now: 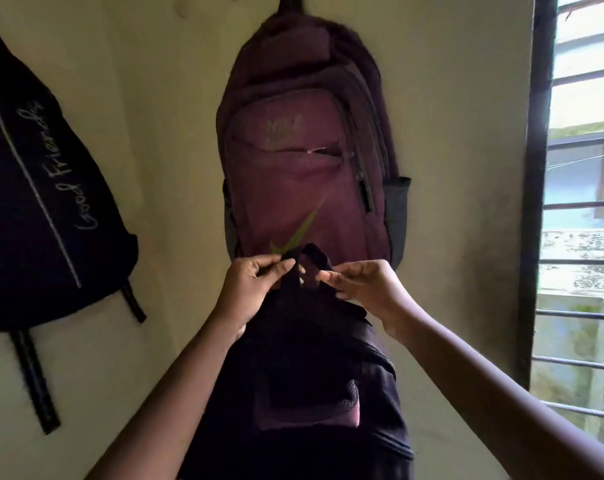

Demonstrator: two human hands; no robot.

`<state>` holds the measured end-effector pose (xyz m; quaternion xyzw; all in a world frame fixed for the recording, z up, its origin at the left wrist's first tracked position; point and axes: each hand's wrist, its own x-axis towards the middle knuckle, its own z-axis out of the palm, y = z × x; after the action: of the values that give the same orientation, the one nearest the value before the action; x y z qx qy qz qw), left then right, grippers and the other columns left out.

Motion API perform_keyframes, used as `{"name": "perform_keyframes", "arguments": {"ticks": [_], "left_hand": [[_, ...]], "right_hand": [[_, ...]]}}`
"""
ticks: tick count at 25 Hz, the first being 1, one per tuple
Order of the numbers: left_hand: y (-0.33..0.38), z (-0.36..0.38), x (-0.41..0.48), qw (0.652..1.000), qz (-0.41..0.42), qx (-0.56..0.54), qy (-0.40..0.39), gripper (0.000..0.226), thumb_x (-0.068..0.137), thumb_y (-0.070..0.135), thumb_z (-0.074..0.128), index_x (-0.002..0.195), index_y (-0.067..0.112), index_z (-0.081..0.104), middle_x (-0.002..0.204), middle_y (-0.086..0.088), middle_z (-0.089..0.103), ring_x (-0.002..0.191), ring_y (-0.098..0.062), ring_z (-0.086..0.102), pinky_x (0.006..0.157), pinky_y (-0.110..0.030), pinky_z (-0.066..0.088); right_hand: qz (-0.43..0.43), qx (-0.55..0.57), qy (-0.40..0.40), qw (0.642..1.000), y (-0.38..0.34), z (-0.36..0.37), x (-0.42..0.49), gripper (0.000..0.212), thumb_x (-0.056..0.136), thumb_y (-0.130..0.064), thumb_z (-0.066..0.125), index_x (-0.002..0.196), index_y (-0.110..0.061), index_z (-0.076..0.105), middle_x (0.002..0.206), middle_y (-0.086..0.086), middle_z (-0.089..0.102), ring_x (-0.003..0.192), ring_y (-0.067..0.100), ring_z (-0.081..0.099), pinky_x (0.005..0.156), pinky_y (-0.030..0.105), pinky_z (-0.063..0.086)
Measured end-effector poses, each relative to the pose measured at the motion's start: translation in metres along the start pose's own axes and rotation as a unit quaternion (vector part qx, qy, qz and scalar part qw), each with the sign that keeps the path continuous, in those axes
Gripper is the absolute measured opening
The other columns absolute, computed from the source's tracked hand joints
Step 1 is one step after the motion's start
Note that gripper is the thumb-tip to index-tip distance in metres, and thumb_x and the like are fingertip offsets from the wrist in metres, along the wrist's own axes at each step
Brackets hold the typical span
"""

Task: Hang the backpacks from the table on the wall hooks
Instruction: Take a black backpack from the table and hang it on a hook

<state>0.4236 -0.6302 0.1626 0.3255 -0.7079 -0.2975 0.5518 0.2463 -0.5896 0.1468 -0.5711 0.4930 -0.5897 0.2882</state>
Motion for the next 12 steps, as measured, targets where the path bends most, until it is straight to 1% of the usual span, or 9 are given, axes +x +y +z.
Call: {"name": "perform_keyframes", "arguments": {"ticks": [2, 4, 5, 7, 8, 9, 10, 11, 12], "left_hand": [[0.019, 0.004, 0.023, 0.999, 0.033, -0.002, 0.005, 0.010, 0.084, 0.015, 0.063, 0.083, 0.014, 0.073, 0.066, 0.020, 0.069, 0.067, 0.013, 0.060, 0.065, 0.000, 0.043], [0.036, 0.009, 0.047, 0.997, 0.072, 0.017, 0.023, 0.017, 0.086, 0.016, 0.061, 0.094, 0.006, 0.073, 0.080, 0.010, 0.070, 0.066, 0.014, 0.059, 0.063, 0.001, 0.042], [0.045, 0.012, 0.059, 0.994, 0.094, 0.033, 0.032, 0.020, 0.087, 0.016, 0.060, 0.097, 0.004, 0.072, 0.084, 0.006, 0.069, 0.065, 0.016, 0.058, 0.062, -0.002, 0.043], [0.065, 0.019, 0.085, 0.989, 0.131, 0.054, 0.053, 0.018, 0.090, 0.019, 0.057, 0.090, 0.009, 0.071, 0.077, 0.007, 0.066, 0.061, 0.016, 0.056, 0.060, -0.013, 0.042], [0.077, 0.023, 0.097, 0.986, 0.143, 0.060, 0.067, 0.020, 0.090, 0.021, 0.056, 0.084, 0.009, 0.070, 0.072, 0.006, 0.064, 0.061, 0.011, 0.056, 0.061, -0.018, 0.041], [0.090, 0.027, 0.111, 0.982, 0.158, 0.068, 0.080, 0.026, 0.091, 0.023, 0.055, 0.079, 0.005, 0.069, 0.069, 0.003, 0.062, 0.063, 0.001, 0.055, 0.062, -0.023, 0.038], [0.102, 0.030, 0.121, 0.976, 0.177, 0.081, 0.093, 0.029, 0.091, 0.025, 0.054, 0.075, 0.004, 0.066, 0.066, 0.000, 0.061, 0.063, -0.007, 0.053, 0.061, -0.025, 0.035], [0.116, 0.032, 0.133, 0.969, 0.201, 0.092, 0.106, 0.029, 0.092, 0.026, 0.053, 0.073, 0.007, 0.064, 0.064, -0.002, 0.060, 0.061, -0.011, 0.052, 0.061, -0.026, 0.033], [0.127, 0.035, 0.142, 0.962, 0.219, 0.108, 0.120, 0.027, 0.092, 0.028, 0.051, 0.078, 0.009, 0.065, 0.069, -0.005, 0.063, 0.065, -0.015, 0.056, 0.063, -0.026, 0.034]], "right_hand": [[-0.022, -0.010, 0.025, 0.999, -0.023, -0.009, 0.020, 0.031, 0.070, -0.033, 0.077, 0.093, -0.012, 0.075, 0.083, 0.002, 0.073, 0.071, 0.011, 0.066, 0.085, 0.031, 0.057], [-0.050, -0.028, 0.051, 0.997, -0.047, -0.018, 0.040, 0.029, 0.070, -0.034, 0.078, 0.092, -0.013, 0.076, 0.077, -0.001, 0.072, 0.065, 0.007, 0.063, 0.078, 0.025, 0.056], [-0.065, -0.043, 0.066, 0.995, -0.060, -0.022, 0.050, 0.027, 0.071, -0.033, 0.077, 0.090, -0.013, 0.076, 0.070, -0.004, 0.069, 0.060, 0.004, 0.060, 0.071, 0.020, 0.055], [-0.096, -0.071, 0.095, 0.988, -0.089, -0.034, 0.069, 0.026, 0.071, -0.033, 0.077, 0.088, -0.013, 0.076, 0.060, -0.010, 0.062, 0.048, -0.005, 0.052, 0.057, 0.009, 0.048], [-0.112, -0.087, 0.110, 0.984, -0.105, -0.042, 0.077, 0.026, 0.071, -0.034, 0.077, 0.088, -0.014, 0.076, 0.058, -0.012, 0.060, 0.043, -0.007, 0.049, 0.051, 0.005, 0.044], [-0.131, -0.109, 0.124, 0.978, -0.122, -0.050, 0.085, 0.024, 0.072, -0.034, 0.077, 0.087, -0.015, 0.076, 0.057, -0.012, 0.059, 0.041, -0.007, 0.047, 0.046, 0.004, 0.041], [-0.146, -0.133, 0.137, 0.971, -0.137, -0.059, 0.092, 0.022, 0.073, -0.035, 0.076, 0.086, -0.017, 0.077, 0.057, -0.010, 0.059, 0.043, -0.006, 0.047, 0.044, 0.005, 0.039], [-0.162, -0.154, 0.152, 0.963, -0.155, -0.068, 0.099, 0.021, 0.073, -0.035, 0.075, 0.084, -0.018, 0.077, 0.059, -0.007, 0.061, 0.049, -0.004, 0.048, 0.045, 0.008, 0.039], [-0.172, -0.170, 0.168, 0.956, -0.169, -0.075, 0.103, 0.020, 0.074, -0.035, 0.075, 0.084, -0.018, 0.077, 0.064, -0.004, 0.063, 0.057, 0.001, 0.051, 0.047, 0.012, 0.040]]}}
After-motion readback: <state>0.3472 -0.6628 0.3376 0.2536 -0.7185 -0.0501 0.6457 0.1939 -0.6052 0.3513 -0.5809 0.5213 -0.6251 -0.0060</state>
